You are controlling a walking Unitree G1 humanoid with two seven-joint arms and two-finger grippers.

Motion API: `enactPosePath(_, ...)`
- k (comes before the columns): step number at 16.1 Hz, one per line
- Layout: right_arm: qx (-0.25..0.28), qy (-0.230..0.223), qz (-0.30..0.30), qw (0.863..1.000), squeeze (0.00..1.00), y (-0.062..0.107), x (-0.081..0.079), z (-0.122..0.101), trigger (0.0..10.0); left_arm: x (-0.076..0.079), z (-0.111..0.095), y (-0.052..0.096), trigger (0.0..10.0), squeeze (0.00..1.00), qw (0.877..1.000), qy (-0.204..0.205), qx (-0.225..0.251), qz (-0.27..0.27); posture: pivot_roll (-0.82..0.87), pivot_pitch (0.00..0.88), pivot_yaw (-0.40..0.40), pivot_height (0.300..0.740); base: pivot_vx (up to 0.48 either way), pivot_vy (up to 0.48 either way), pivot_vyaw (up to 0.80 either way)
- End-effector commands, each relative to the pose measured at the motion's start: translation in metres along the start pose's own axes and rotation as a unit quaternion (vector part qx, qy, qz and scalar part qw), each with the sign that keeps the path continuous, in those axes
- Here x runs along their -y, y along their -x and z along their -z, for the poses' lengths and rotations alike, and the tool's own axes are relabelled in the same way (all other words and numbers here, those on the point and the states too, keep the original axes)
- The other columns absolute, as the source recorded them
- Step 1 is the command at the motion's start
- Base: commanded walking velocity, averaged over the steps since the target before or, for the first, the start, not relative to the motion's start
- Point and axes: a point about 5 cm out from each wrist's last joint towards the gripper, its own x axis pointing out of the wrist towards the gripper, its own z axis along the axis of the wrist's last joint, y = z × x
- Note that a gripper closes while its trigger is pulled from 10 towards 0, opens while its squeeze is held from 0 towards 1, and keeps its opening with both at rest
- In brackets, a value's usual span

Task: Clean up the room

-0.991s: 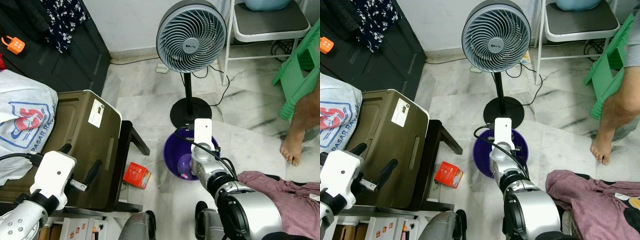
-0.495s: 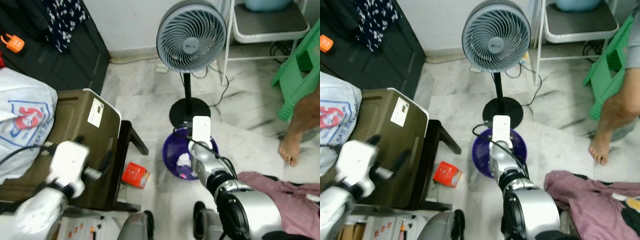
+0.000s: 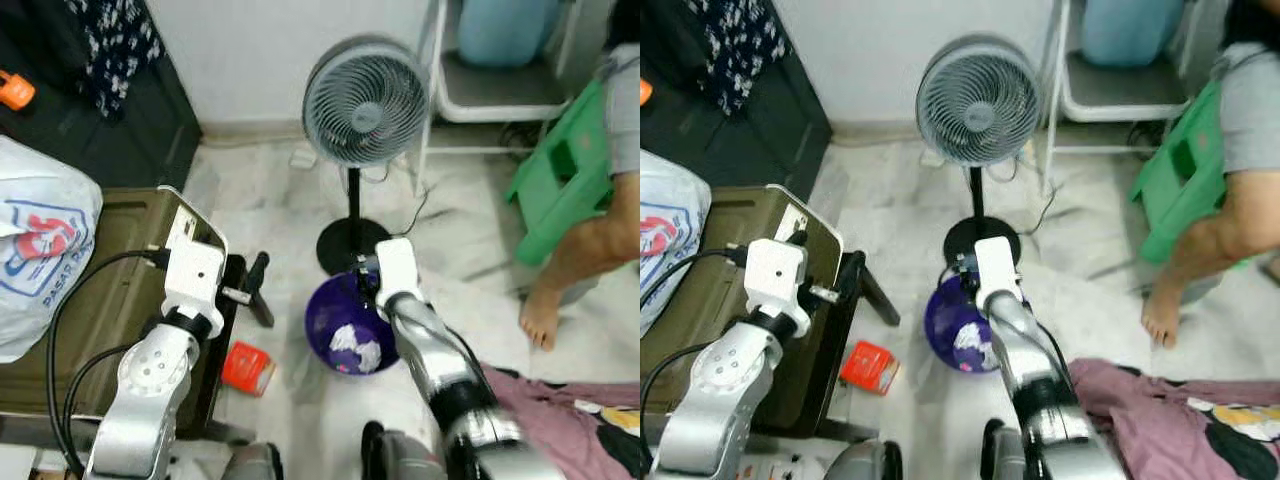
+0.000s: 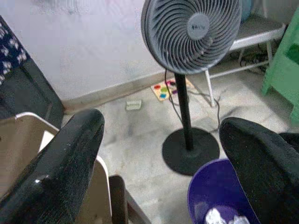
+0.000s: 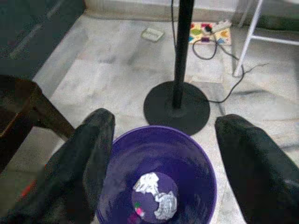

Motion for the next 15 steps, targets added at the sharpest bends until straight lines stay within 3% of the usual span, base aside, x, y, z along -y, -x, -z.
enactPosePath(1,0.041,-0.002,-0.019,0.999,1.00,0.009,-0.005,-0.011,10.0,-0.002,0.003,-0.004,10.0,0.00,1.000,-0.003,0.002,-0.009,0.00,0.018,0.080,0.740,0.000,0.000,0.00)
enactPosePath(3,0.068,-0.013,-0.007,0.998,1.00,0.021,0.005,-0.011,10.0,0.000,0.005,-0.012,10.0,0.00,1.000,0.001,0.010,-0.012,-0.02,0.000,0.077,0.740,0.000,0.000,0.00)
enactPosePath(4,0.100,-0.034,0.020,0.994,1.00,0.029,0.019,-0.024,10.0,-0.001,0.006,-0.020,10.0,0.00,1.000,0.004,0.019,-0.022,-0.04,0.000,0.075,0.740,0.000,0.000,0.00)
enactPosePath(6,0.112,-0.058,0.038,0.991,1.00,0.037,0.029,-0.033,10.0,-0.003,0.005,-0.025,10.0,0.00,0.999,0.007,0.033,-0.034,-0.05,0.000,0.070,0.740,0.000,0.000,0.00)
enactPosePath(10,0.172,-0.044,0.024,0.984,1.00,0.057,0.027,-0.047,10.0,-0.007,0.008,-0.029,10.0,0.00,0.998,0.014,0.045,-0.048,-0.05,0.000,0.065,0.740,0.000,0.000,0.00)
enactPosePath(12,0.172,-0.037,0.017,0.984,1.00,0.062,0.027,-0.046,10.0,-0.005,0.007,-0.032,10.0,0.00,0.998,0.015,0.051,-0.045,-0.05,0.000,0.065,0.740,0.000,0.000,0.00)
enactPosePath(13,0.168,-0.034,0.019,0.985,0.00,0.062,0.029,-0.044,10.0,-0.004,0.007,-0.033,10.0,0.00,0.998,0.014,0.054,-0.041,-0.05,0.000,0.064,0.740,0.000,0.000,0.00)
enactPosePath(15,0.169,-0.026,0.020,0.985,0.00,0.062,0.030,-0.044,10.0,-0.002,0.008,-0.033,10.0,0.00,0.998,0.016,0.056,-0.038,-0.06,0.000,0.064,0.740,0.000,0.000,0.00)
